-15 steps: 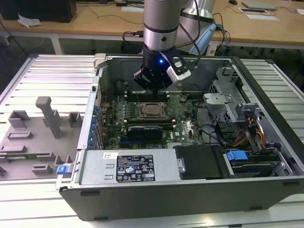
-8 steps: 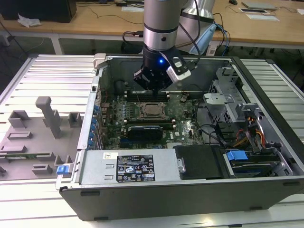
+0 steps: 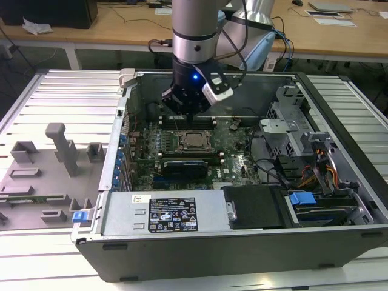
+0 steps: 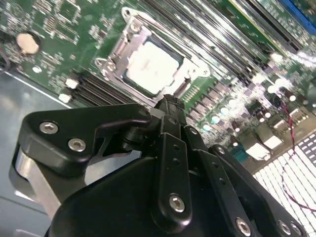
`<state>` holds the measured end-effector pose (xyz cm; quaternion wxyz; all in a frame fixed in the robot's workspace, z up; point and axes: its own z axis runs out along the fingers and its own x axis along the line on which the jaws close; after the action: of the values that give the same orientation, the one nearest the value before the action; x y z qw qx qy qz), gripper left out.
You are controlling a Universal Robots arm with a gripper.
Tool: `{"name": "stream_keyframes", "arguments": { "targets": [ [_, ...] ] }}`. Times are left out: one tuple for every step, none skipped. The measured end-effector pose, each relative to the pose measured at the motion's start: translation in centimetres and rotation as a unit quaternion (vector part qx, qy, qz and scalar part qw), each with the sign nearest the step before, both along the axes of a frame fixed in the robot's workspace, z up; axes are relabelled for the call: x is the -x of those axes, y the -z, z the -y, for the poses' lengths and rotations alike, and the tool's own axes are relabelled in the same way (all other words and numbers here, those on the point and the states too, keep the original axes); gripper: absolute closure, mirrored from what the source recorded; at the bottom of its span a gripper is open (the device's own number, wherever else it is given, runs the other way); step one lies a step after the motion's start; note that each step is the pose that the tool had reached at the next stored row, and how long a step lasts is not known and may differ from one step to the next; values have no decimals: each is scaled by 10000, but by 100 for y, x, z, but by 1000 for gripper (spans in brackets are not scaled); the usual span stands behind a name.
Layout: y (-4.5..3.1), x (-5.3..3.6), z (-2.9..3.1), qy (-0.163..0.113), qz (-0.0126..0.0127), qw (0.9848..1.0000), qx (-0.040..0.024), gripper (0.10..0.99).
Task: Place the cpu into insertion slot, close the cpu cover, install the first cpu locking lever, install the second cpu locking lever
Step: 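Install the first cpu locking lever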
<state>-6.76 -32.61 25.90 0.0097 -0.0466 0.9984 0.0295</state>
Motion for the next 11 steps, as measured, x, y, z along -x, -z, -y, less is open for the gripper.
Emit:
{"name": "stream_keyframes", "arguments": {
  "targets": [
    [0,59,-10,-1,1,10000,4,980],
    [0,141,-24,0,3,10000,8,980],
    [-1,218,-39,0,5,10000,13,980],
    [-1,244,-44,-1,6,10000,14,980],
    [-1,272,-49,-1,7,10000,15,980],
    [-1,310,-56,-1,9,10000,16,980],
    [-1,338,-60,0,11,10000,16,980],
    [-1,379,-66,-1,14,10000,16,980],
    [-1,417,-72,-1,22,10000,16,980],
    [-1,437,-74,0,31,10000,15,980],
    [1,466,-74,0,55,10000,-14,980]
  ]
}}
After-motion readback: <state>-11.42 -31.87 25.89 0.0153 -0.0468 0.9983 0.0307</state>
